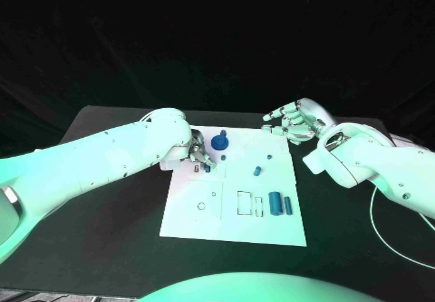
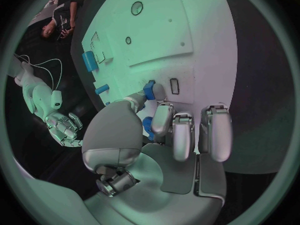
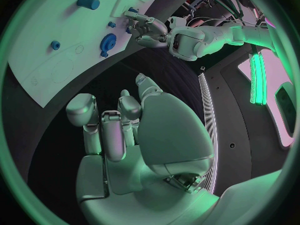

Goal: Assemble the parts on the task board

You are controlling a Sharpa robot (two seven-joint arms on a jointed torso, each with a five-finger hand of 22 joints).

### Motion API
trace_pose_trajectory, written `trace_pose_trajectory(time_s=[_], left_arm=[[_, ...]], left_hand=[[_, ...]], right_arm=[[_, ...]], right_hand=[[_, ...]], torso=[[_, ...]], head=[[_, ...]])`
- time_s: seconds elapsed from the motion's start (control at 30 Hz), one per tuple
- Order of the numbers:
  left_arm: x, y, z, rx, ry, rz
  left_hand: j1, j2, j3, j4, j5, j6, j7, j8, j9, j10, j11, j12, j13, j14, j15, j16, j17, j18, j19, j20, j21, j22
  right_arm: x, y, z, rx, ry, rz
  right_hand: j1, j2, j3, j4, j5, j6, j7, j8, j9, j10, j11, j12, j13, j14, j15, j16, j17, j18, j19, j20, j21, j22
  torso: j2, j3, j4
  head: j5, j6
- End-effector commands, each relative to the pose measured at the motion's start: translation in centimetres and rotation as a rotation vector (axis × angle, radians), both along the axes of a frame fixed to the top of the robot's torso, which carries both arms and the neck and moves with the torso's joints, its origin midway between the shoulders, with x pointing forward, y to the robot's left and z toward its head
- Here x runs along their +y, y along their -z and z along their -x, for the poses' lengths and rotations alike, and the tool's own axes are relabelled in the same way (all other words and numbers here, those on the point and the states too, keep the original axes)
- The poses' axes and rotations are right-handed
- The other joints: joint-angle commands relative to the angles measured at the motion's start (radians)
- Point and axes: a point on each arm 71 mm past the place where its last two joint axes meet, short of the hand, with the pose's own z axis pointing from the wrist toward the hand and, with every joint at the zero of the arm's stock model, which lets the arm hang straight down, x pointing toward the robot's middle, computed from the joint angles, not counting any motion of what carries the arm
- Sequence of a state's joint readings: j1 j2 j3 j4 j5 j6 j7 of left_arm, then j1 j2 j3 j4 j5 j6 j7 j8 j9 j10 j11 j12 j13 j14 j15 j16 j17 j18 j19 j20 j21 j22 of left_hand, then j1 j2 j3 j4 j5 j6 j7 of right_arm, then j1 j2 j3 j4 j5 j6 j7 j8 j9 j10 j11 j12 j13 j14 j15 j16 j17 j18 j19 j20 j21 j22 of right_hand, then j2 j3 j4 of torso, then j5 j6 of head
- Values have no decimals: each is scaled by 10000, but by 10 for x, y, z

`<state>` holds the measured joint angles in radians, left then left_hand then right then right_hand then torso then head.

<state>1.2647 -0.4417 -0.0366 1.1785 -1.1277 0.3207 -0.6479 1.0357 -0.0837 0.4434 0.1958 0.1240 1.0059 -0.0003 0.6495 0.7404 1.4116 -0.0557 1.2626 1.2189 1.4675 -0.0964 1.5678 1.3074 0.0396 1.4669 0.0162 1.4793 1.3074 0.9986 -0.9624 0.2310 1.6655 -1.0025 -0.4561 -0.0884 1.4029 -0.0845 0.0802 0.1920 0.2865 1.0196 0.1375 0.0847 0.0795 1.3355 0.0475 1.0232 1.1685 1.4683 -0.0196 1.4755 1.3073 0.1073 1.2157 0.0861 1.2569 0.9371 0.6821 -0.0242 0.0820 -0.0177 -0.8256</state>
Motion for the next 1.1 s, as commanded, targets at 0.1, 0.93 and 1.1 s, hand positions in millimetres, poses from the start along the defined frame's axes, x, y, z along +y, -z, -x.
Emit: trace_pose_trajectory(time_s=[0.1,0.93,1.1], left_arm=[[3,15,7,719,284,-733],[8,12,5,370,57,-510],[10,9,6,282,32,-443]], left_hand=[[-145,46,-171,32,-51,39,60,-58,4,52,-12,12,17,1033,-77,30,2634,-65,313,-69,37,1327],[-480,-82,-2130,669,-156,205,24,-185,116,133,-39,75,139,1033,-97,30,2634,-82,357,-87,67,1425],[-449,-63,-2361,746,-197,215,20,-197,133,137,-43,72,143,1033,-101,30,2634,-83,361,-92,67,1433]], right_arm=[[2,0,1,8,-158,36],[1,0,1,0,-161,48],[0,0,0,-9,-145,52]], right_hand=[[-98,8,-16,48,18,8,-18,23,15,-101,-5,-63,-27,629,-50,-63,839,187,-68,-13,-56,-30],[-170,-18,-56,100,18,-19,-16,9,19,-196,1,-229,-159,566,-47,-230,585,244,-250,-10,-248,-350],[-181,-22,-66,116,17,-35,-14,2,22,-280,2,-391,-285,531,-46,-320,458,272,-340,-9,-351,-508]], torso=[[1,-7,7],[3,-10,2],[-2,-6,8]], head=[[-23,-1],[-35,-8],[-50,3]])
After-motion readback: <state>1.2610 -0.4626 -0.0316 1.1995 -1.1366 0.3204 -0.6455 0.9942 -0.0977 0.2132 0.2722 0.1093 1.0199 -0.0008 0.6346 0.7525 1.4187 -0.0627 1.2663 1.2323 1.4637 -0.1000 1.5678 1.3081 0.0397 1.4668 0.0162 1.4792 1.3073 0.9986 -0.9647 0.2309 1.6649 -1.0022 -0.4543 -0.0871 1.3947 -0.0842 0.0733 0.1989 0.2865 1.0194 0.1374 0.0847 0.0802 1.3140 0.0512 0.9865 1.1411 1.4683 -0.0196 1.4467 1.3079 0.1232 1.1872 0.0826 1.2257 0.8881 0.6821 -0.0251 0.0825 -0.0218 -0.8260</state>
